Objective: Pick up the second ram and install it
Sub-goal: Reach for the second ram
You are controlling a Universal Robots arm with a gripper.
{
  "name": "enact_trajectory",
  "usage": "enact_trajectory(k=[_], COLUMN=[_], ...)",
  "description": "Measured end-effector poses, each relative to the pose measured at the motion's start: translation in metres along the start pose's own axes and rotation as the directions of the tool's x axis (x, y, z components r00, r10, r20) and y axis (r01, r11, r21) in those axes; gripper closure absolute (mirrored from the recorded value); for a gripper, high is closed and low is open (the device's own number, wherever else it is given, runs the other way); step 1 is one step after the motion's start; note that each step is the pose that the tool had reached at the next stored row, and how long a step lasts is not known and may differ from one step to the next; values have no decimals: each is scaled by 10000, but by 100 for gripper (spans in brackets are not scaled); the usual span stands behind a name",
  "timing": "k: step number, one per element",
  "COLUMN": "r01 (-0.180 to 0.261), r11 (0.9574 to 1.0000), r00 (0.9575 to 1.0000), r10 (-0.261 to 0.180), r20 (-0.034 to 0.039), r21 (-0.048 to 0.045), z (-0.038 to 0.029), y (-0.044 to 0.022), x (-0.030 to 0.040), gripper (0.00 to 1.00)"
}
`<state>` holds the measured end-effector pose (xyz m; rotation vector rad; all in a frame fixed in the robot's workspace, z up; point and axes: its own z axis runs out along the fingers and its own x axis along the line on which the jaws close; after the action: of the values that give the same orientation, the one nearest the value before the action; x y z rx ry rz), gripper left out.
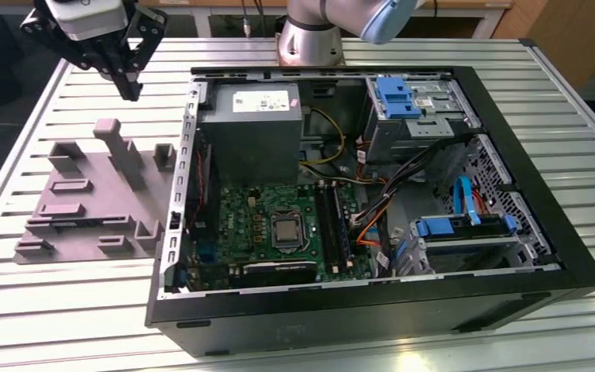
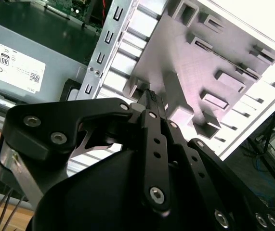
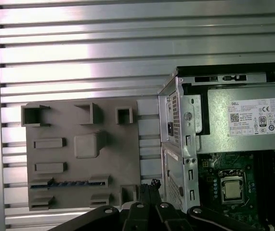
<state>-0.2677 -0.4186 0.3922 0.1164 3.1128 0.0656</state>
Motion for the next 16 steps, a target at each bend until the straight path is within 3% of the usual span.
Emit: enact_trajectory(k=[7, 16], r01=[0, 0], r11=[10000, 10000], r00=[10000, 10000], r10=[0, 0], r20=[0, 1], r21=[0, -1], z=[-2, -5], y=[-4, -15], x=[60, 200], gripper=[89, 89])
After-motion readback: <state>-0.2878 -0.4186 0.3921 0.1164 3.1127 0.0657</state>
